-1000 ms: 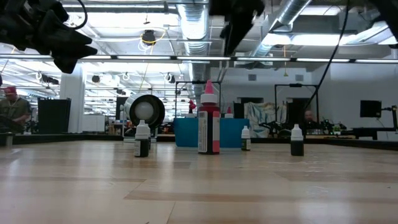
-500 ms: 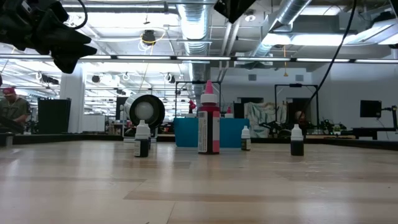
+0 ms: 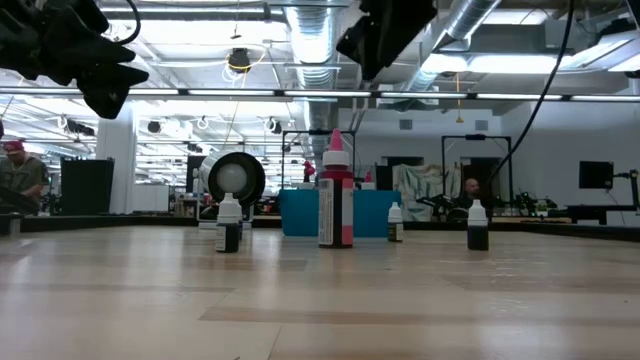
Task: Pick & Place food coloring
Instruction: Put the large pink food coloring bottle into the blue bin
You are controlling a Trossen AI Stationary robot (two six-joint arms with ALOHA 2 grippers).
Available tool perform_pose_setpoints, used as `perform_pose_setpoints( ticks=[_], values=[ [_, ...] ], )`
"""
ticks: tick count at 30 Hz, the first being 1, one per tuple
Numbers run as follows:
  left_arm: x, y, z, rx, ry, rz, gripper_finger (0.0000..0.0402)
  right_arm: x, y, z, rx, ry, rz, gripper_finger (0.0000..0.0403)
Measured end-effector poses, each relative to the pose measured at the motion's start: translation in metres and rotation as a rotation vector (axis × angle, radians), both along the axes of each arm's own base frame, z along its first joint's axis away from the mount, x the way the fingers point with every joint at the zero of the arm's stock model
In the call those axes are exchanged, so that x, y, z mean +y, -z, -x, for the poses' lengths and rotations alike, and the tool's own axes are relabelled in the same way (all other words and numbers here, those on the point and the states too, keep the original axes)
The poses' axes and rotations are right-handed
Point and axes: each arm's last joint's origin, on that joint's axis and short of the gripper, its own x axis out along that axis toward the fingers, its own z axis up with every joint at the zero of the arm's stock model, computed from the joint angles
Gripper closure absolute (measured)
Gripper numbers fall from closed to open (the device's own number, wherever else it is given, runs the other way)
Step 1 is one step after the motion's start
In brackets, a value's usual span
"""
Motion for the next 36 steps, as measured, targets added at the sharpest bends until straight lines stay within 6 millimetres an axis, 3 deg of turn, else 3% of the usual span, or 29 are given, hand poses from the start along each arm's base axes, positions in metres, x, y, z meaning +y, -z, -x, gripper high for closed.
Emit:
perform_pose_setpoints(
  ticks=[6,16,26,36],
  values=[
    [0.000,0.000,0.000,0.000,0.000,0.000,0.0256,0.010,0.016,-0.009,-0.070,-0.020,0.000,0.0269],
    [-0.001,0.000,0.000,0.005,0.032,0.026,0.0256,0.009,0.024,-0.029,-0.167,-0.007,0.024,0.0258],
    [-0.002,0.003,0.000,0.034,0.077,0.025,0.0256,0.010,0.070,-0.045,-0.021,0.056,0.049,0.0202],
    [-0.002,0.005,0.001,0.053,0.080,0.007,0.0256,0.009,0.078,-0.050,0.000,0.109,0.065,0.0173]
  ],
)
